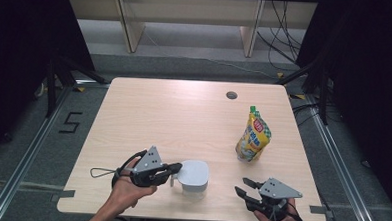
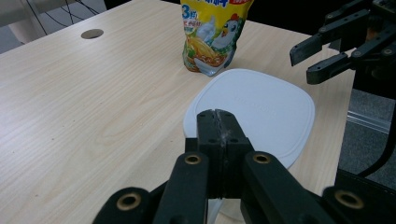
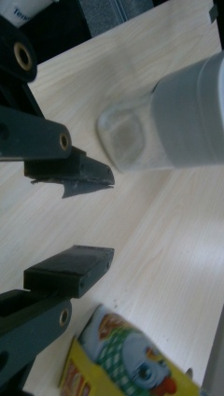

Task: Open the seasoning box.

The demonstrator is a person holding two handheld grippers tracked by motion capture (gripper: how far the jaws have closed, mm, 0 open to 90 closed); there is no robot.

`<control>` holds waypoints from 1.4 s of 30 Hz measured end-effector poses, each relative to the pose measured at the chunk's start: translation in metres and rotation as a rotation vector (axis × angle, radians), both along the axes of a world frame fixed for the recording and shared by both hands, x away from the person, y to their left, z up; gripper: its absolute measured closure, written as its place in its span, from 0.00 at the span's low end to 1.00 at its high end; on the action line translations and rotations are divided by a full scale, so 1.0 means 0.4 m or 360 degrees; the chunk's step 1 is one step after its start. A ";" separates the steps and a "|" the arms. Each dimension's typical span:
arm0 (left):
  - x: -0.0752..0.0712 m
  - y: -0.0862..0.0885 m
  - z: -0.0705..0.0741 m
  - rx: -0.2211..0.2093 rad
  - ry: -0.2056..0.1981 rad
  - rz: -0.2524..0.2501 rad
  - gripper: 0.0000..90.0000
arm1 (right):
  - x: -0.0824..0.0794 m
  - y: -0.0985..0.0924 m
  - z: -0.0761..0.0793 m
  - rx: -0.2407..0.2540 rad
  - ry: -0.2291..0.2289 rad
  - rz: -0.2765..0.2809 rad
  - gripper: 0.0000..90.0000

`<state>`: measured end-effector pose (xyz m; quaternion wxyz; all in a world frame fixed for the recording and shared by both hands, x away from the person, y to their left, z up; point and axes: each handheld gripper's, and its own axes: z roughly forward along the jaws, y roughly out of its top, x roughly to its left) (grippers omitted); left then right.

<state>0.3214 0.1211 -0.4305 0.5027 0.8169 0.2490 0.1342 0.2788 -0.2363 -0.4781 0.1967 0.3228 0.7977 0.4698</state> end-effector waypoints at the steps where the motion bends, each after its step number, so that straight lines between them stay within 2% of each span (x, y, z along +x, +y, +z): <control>1: 0.001 0.002 0.000 0.0010 -0.0014 -0.0004 0.99 | 0.000 0.000 0.000 0.0000 0.0000 0.0000 0.66; 3: 0.001 0.003 0.000 0.0010 -0.0014 0.0002 0.99 | 0.004 0.012 0.004 -0.0017 -0.0052 0.0049 0.68; 4: 0.003 0.004 0.000 0.0009 -0.0025 -0.0005 0.99 | 0.002 0.021 0.006 -0.0003 -0.0047 0.0053 0.69; 6: 0.000 0.004 -0.001 0.0000 -0.0020 0.0004 0.99 | 0.005 0.036 0.008 -0.0018 -0.0069 0.0099 0.73; 7: -0.001 0.002 -0.002 -0.0006 -0.0013 0.0011 0.99 | 0.003 0.043 0.010 -0.0025 -0.0055 0.0096 0.75; 9: 0.001 0.001 -0.002 -0.0003 -0.0019 -0.0009 0.99 | 0.006 0.055 0.012 -0.0042 -0.0085 0.0121 0.79; 15: 0.000 0.002 -0.004 -0.0012 -0.0021 -0.0014 0.99 | 0.015 0.085 0.016 -0.0011 -0.0099 0.0162 0.89; 18: -0.004 0.004 -0.005 -0.0026 -0.0010 0.0007 0.99 | 0.016 0.097 0.027 0.0014 -0.0136 0.0185 0.94; 20: -0.003 0.007 -0.006 -0.0026 -0.0025 -0.0003 0.99 | 0.014 0.110 0.030 0.0043 -0.0126 0.0171 0.94; 22: -0.006 0.006 -0.008 -0.0038 -0.0009 0.0009 0.99 | 0.022 0.114 0.032 0.0006 -0.0140 0.0209 0.94; 23: -0.006 0.006 -0.008 -0.0036 -0.0011 0.0005 0.99 | 0.020 0.118 0.031 0.0018 -0.0113 0.0187 0.95; 24: -0.006 0.008 -0.007 -0.0027 -0.0020 0.0002 0.99 | 0.029 0.120 0.032 0.0002 -0.0164 0.0229 0.96; 26: -0.005 0.009 -0.010 -0.0048 -0.0012 0.0004 0.99 | 0.028 0.126 0.034 0.0007 -0.0149 0.0236 0.98; 28: -0.007 0.010 -0.008 -0.0026 -0.0034 0.0003 0.99 | 0.028 0.132 0.037 0.0011 -0.0162 0.0249 0.99; 29: -0.009 0.010 -0.009 -0.0030 -0.0032 0.0008 0.99 | 0.027 0.135 0.039 0.0008 -0.0144 0.0259 0.99; 33: -0.011 0.011 -0.011 -0.0038 -0.0019 0.0008 0.99 | 0.030 0.148 0.039 0.0020 -0.0157 0.0262 1.00; 35: -0.012 0.012 -0.011 -0.0035 -0.0031 0.0011 0.99 | 0.030 0.149 0.043 0.0016 -0.0134 0.0264 1.00; 38: -0.013 0.011 -0.013 -0.0048 -0.0051 0.0003 0.99 | 0.037 0.153 0.045 0.0010 -0.0144 0.0285 1.00; 40: -0.013 0.013 -0.013 -0.0048 -0.0036 -0.0005 0.99 | 0.038 0.156 0.045 0.0013 -0.0163 0.0281 1.00; 42: -0.010 0.015 -0.014 -0.0052 -0.0048 -0.0011 0.99 | 0.041 0.157 0.049 -0.0019 -0.0171 0.0291 1.00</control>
